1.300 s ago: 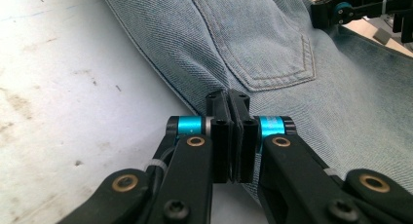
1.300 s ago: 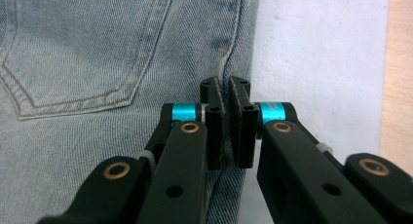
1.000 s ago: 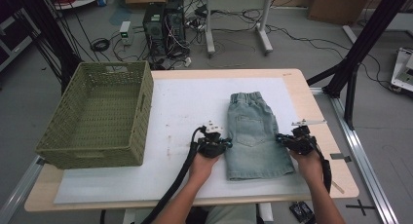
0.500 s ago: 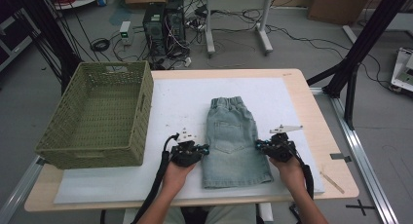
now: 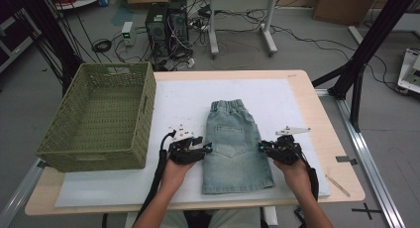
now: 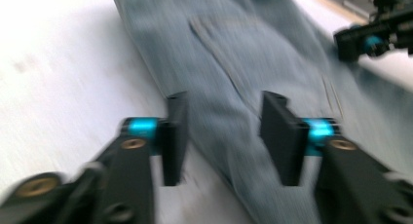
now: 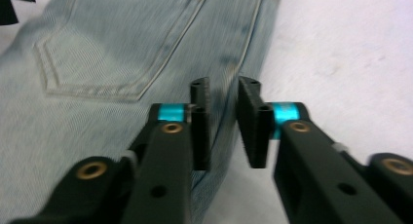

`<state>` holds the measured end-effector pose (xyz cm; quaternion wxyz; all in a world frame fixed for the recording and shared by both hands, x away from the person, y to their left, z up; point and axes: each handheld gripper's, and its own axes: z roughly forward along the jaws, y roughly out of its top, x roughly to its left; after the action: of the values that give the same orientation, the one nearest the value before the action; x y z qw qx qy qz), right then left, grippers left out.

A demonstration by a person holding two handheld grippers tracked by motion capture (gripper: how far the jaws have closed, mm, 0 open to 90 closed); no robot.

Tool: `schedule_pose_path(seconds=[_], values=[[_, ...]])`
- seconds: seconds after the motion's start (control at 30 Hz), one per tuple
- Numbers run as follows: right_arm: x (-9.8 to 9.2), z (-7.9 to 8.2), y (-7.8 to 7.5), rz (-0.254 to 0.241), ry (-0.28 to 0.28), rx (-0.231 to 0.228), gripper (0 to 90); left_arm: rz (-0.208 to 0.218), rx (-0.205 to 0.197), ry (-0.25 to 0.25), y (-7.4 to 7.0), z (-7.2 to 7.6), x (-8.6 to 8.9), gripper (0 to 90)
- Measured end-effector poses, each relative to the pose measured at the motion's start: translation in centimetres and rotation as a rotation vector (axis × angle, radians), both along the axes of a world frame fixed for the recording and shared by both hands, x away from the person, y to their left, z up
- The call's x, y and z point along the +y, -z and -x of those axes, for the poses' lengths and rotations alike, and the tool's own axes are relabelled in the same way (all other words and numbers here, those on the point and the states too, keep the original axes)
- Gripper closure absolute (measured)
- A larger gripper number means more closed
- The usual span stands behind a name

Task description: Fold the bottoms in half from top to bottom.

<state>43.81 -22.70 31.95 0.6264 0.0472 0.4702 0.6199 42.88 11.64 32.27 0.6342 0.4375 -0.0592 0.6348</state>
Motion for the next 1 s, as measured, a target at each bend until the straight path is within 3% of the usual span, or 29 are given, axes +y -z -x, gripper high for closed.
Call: schedule_pose_path(seconds=[0.1,0.17,0.33,0.47,0.57,0.63,0.67,0.73,0.83,1.0], values=[[-0.4,0.4,-0.7,-0.029,-0.025,-0.012,61.0,0.009,-0.005,0.026,-1.5,0.1,0.0,34.9],[-0.6,0.6,-1.1,-0.044,-0.033,-0.03,55.6,0.017,-0.016,0.013,-2.3,0.2,-0.4,31.2],[-0.6,1.1,-2.9,-0.042,-0.048,-0.056,48.4,0.025,-0.001,-0.006,-4.4,0.4,-1.3,29.6],[0.1,1.2,-4.8,-0.031,-0.033,-0.024,44.4,0.024,0.057,-0.015,-5.5,-0.2,-1.9,33.8],[1.2,0.7,-6.0,-0.01,-0.003,0.036,44.1,0.029,0.127,-0.025,-5.9,-1.0,-2.1,41.8],[1.7,0.1,-6.4,-0.014,0.036,0.059,48.8,0.023,0.164,-0.027,-6.0,-1.3,-2.2,47.8],[1.8,-0.2,-6.6,-0.017,0.048,0.085,55.6,0.015,0.173,-0.032,-5.9,-1.4,-2.3,52.8],[1.6,-0.9,-6.9,0.002,-0.005,0.137,71.8,0.008,0.183,-0.041,-5.8,-1.5,-2.6,64.1],[1.7,-0.8,-6.5,0.015,-0.003,0.1,84.0,0.01,0.182,-0.039,-5.4,-1.4,-2.6,75.1],[1.4,-0.6,-5.2,0.054,0.005,0.095,85.5,-0.034,0.164,-0.046,-3.8,-1.2,-2.1,79.6]])
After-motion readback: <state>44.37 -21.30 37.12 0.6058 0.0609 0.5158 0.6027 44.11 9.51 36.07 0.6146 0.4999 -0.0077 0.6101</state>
